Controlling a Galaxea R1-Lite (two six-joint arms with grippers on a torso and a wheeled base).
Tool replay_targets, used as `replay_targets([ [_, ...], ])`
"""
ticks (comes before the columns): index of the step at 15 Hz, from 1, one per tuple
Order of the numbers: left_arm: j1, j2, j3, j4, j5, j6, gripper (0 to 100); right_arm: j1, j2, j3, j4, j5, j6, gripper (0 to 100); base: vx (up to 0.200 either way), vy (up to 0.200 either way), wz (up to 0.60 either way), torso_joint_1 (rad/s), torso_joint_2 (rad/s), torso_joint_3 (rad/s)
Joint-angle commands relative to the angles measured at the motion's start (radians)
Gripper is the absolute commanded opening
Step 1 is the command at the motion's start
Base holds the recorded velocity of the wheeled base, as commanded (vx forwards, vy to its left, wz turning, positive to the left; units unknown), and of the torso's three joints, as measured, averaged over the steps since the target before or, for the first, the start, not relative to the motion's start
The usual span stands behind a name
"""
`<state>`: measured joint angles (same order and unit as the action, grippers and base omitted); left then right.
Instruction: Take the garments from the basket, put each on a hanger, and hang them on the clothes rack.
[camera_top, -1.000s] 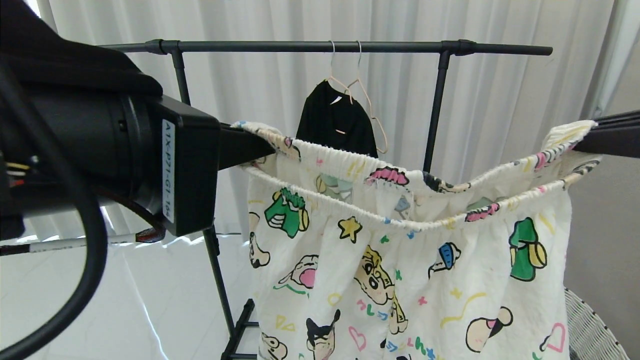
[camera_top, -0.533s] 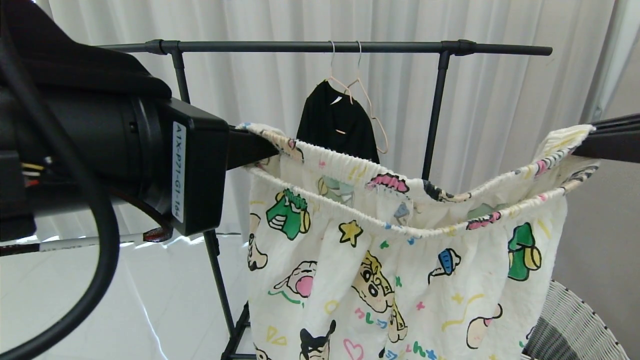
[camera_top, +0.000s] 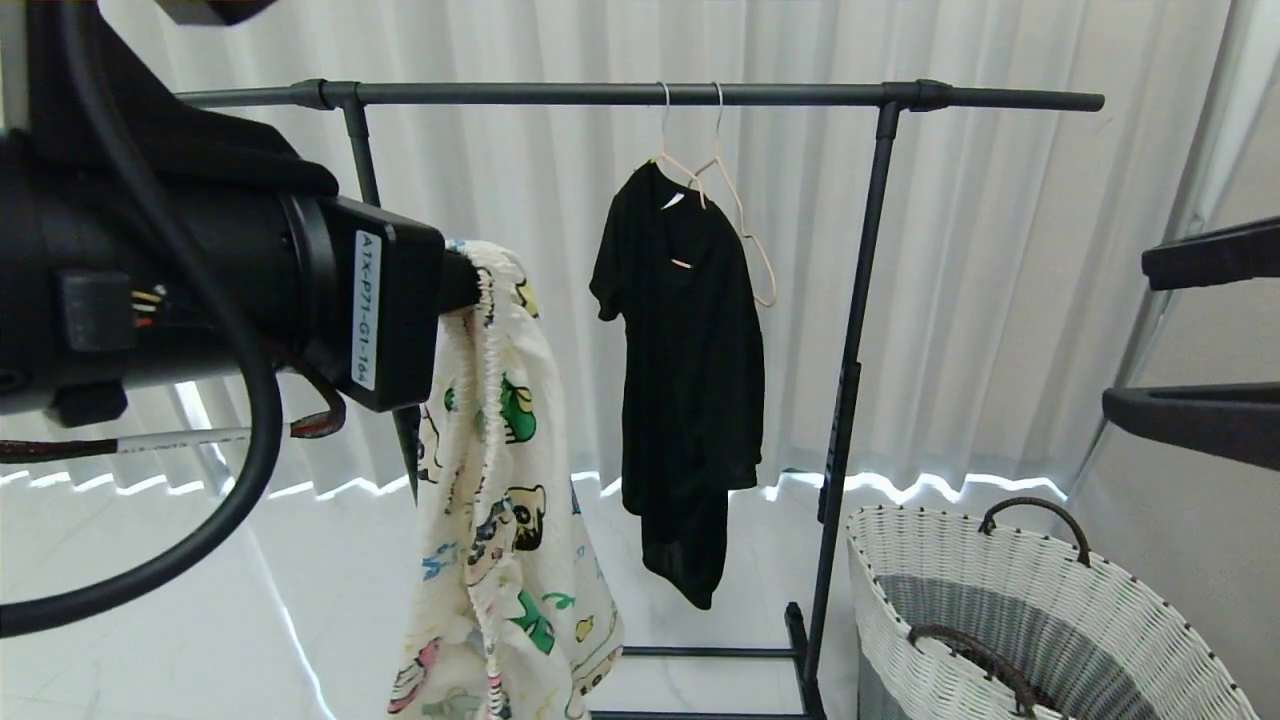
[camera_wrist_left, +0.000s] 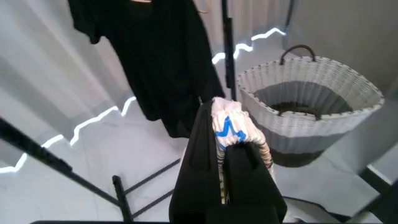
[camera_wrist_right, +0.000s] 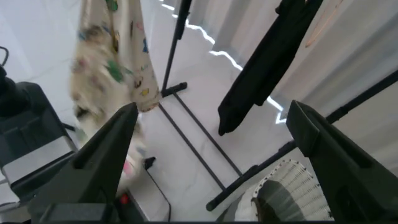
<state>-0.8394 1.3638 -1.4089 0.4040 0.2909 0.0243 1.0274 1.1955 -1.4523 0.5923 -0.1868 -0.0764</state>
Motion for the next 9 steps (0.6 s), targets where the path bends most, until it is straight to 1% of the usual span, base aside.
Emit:
replay_targets([
  [1,0.054,-0.026,0.061,0.001,0.050,0.034,0,-0.129,-0.004,0.040,0.070,-0.177,0.000,100,0.000,0.000,0.00,0.000,0.00,0.000],
  [2,0.103,-0.066,0.113,0.001,0.073,0.106,0,-0.221,-0.007,0.043,0.170,-0.299,0.001,100,0.000,0.000,0.00,0.000,0.00,0.000],
  [3,0.172,-0.103,0.171,0.001,0.073,0.186,0,-0.317,-0.019,0.047,0.245,-0.344,0.006,100,0.000,0.000,0.00,0.000,0.00,0.000],
  [4,0.235,-0.137,0.220,0.001,0.071,0.244,0,-0.379,-0.039,0.072,0.262,-0.342,0.009,100,0.000,0.000,0.00,0.000,0.00,0.000],
  [5,0.312,-0.177,0.286,-0.001,0.071,0.292,0,-0.443,-0.076,0.132,0.257,-0.347,0.004,100,0.000,0.000,0.00,0.000,0.00,0.000],
  [6,0.358,-0.198,0.324,-0.002,0.070,0.298,0,-0.478,-0.111,0.182,0.247,-0.350,0.003,100,0.000,0.000,0.00,0.000,0.00,0.000],
  [7,0.384,-0.219,0.354,-0.002,0.070,0.296,0,-0.500,-0.159,0.236,0.241,-0.349,0.004,100,0.000,0.000,0.00,0.000,0.00,0.000],
  [9,0.405,-0.247,0.392,-0.002,0.062,0.295,0,-0.530,-0.231,0.333,0.208,-0.347,0.009,100,0.000,0.000,0.00,0.000,0.00,0.000],
])
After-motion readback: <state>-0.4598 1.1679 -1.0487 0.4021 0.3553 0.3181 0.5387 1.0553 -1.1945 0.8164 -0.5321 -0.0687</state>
